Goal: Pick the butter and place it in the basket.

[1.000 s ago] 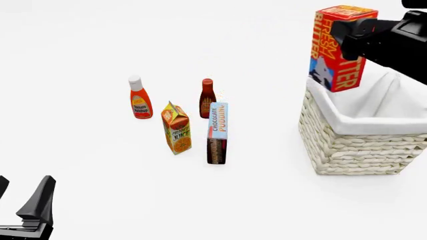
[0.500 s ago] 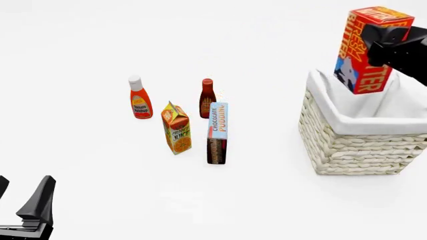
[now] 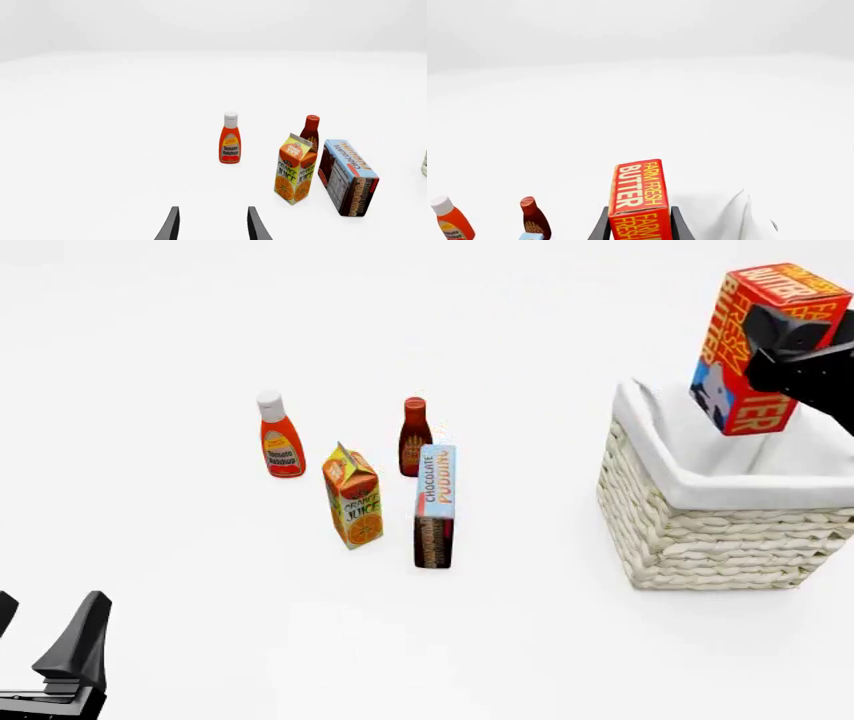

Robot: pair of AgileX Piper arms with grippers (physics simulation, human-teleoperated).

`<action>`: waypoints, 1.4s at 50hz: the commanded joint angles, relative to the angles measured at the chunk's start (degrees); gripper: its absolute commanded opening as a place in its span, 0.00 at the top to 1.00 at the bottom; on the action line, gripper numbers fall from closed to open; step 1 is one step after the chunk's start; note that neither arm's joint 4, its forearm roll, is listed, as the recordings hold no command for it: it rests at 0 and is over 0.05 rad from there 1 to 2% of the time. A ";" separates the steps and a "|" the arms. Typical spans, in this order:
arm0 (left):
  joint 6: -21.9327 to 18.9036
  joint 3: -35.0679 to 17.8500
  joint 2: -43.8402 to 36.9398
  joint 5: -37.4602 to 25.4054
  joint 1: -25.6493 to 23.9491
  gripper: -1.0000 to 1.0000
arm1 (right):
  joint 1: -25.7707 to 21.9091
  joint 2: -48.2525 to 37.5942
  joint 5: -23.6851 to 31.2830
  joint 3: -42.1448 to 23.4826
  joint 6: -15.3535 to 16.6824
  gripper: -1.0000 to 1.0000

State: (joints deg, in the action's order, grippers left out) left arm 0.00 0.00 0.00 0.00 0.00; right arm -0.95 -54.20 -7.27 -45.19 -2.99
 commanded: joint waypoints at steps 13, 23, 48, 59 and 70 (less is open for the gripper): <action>0.00 0.00 0.00 0.00 0.00 0.00 | 1.07 -1.83 -5.85 1.02 -2.06 1.00; 0.00 0.00 0.00 0.00 0.00 0.00 | 1.35 -3.53 -7.27 0.97 -2.32 1.00; 0.00 0.00 0.00 0.00 0.00 0.00 | 2.11 -6.82 -10.74 2.14 -3.42 1.00; 0.00 0.00 0.00 0.00 0.00 0.00 | 2.52 -7.50 -11.29 2.55 -3.66 1.00; 0.00 0.00 0.00 0.00 0.00 0.00 | 2.89 -7.80 -11.70 3.19 -3.82 1.00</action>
State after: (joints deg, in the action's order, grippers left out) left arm 0.00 0.00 0.00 0.00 0.00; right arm 1.61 -62.08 -18.16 -41.54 -5.43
